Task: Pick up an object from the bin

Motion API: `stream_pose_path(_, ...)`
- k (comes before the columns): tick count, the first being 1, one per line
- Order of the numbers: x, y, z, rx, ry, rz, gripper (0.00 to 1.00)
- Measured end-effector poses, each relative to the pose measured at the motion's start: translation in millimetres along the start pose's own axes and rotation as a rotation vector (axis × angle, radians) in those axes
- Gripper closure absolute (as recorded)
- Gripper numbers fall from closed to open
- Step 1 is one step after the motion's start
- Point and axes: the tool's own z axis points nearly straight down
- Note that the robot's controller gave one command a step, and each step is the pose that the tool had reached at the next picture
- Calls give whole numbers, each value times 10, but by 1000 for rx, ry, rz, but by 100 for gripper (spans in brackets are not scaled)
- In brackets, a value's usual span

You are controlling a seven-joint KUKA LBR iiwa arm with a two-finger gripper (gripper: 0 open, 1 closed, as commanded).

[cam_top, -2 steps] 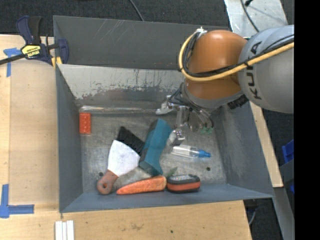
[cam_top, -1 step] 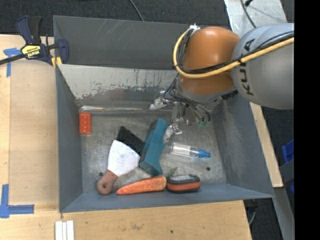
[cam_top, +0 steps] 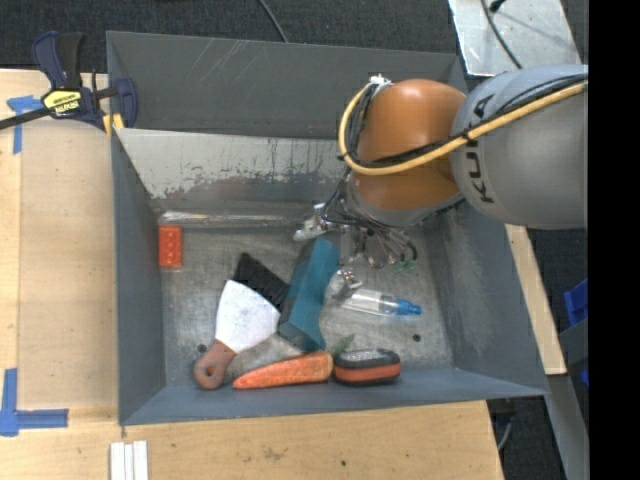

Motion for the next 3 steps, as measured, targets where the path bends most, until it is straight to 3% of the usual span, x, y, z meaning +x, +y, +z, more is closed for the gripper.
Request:
stream_pose_path(1, 108, -351, -380, -3, -1, -206, 0)
stream_pose_path(2, 37, -688, -500, 8, -11, -377, 0)
stream_pose_path(3, -57, -533, -635, 1, -4, -248, 0)
